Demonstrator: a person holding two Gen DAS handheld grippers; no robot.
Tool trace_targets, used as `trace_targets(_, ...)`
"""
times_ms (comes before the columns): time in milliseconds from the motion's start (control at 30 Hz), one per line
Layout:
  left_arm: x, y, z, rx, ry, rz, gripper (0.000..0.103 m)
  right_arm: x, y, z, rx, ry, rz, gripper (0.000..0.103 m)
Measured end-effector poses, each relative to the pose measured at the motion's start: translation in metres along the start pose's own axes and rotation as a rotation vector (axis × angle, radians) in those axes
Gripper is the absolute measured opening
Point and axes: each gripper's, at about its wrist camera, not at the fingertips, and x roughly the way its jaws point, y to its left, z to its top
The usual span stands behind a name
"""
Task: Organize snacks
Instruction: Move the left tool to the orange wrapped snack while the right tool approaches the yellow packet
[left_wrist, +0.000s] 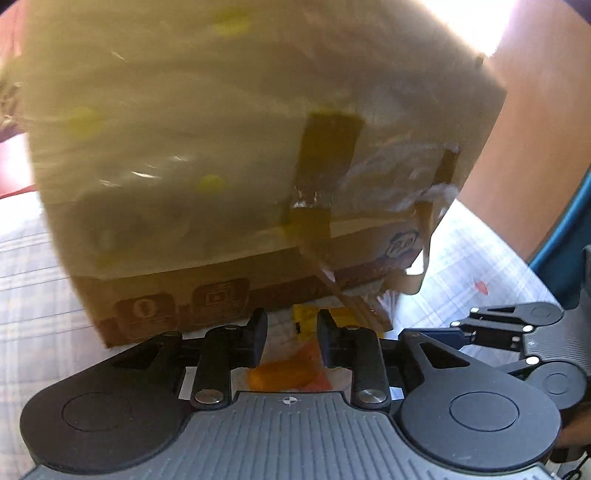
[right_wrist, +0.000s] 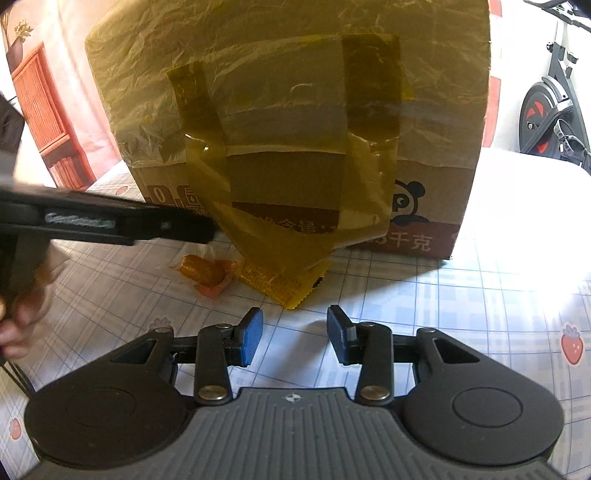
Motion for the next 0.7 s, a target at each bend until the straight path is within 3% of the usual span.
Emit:
trace_targets(333, -0.004, 0.028, -0.014, -0.107, 0.047, -0.037, 0.036, -0.001, -0.002, 0.002, -0.011, 0.005, 0.002, 0.042)
trace_targets(600, -0.007, 0.024, -0.022, -0.105, 0.047, -0.025, 0.044, 0.0, 0.0, 0.002, -0.017, 0.008, -0.002, 0.042)
trace_targets(700, -0.01, 0.024, -0.018, -0.11, 0.03, -0.052, 0.046, 0.0, 0.001, 0.002, -0.017, 0.01, 0.0, 0.042)
